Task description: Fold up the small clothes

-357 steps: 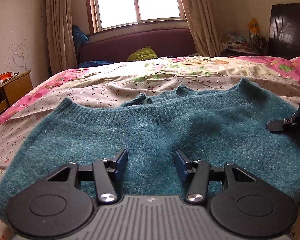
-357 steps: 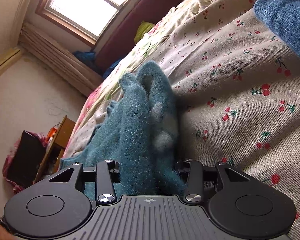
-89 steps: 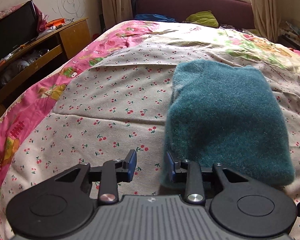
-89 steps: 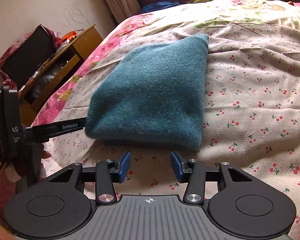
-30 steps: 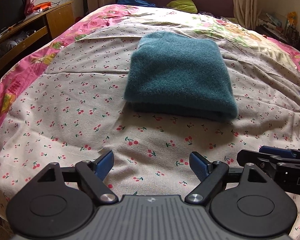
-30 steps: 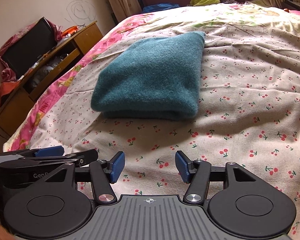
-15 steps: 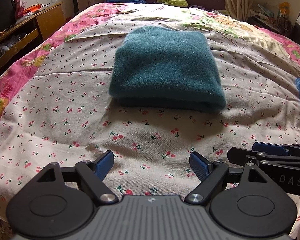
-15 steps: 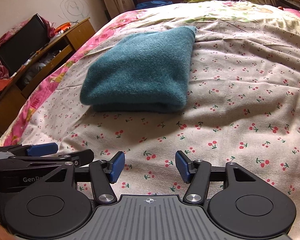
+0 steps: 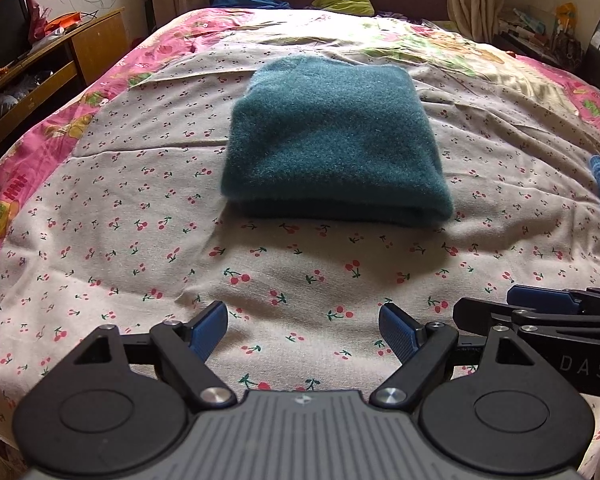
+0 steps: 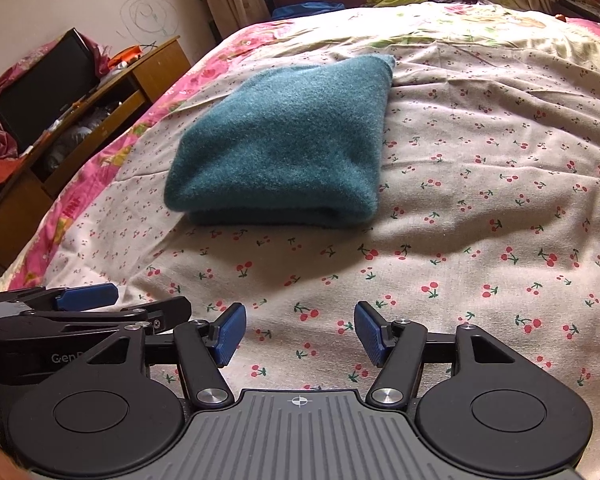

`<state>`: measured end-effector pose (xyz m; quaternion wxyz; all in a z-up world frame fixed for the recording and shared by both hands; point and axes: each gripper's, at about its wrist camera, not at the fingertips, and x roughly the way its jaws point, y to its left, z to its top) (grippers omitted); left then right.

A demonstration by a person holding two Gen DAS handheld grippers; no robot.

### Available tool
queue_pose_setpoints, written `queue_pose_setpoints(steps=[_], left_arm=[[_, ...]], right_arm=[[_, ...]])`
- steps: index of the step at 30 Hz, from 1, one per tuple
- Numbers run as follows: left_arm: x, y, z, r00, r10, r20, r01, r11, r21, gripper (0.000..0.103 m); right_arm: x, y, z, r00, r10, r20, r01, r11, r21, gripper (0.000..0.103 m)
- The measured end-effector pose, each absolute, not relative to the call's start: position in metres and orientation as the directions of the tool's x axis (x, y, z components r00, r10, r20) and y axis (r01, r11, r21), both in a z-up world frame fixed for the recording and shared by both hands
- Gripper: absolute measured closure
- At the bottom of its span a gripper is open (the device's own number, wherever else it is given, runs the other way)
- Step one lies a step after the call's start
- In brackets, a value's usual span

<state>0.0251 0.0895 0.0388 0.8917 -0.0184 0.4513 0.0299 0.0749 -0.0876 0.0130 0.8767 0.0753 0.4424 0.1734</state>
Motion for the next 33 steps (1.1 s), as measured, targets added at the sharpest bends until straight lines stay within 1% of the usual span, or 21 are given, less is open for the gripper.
queue_pose_setpoints(steps=[12, 18, 28, 33], left_arm=[[0.023, 0.092, 0.043, 0.598, 0.031, -0.801, -0.072, 0.997, -0.015, 0.010], [0.022, 0.095, 0.044, 0.602, 0.017, -0.799, -0.080, 0.996, -0.039, 0.010], [0.021, 0.093, 0.047, 0.613, 0.026, -0.790, -0.072, 0.997, -0.022, 0.010], [0.019, 0.096, 0.049, 0.623, 0.013, -0.782, -0.064, 0.997, -0.034, 0.010]], right_arm=[[0.074, -0.087, 0.016, 0.549, 0.378, -0.745, -0.236, 0.926, 0.296, 0.042], [0.072, -0.086, 0.017, 0.553, 0.375, -0.744, -0.233, 0.927, 0.295, 0.042], [0.072, -0.085, 0.020, 0.560, 0.369, -0.742, -0.235, 0.929, 0.284, 0.042], [0.070, -0.082, 0.024, 0.566, 0.370, -0.736, -0.242, 0.929, 0.280, 0.042]])
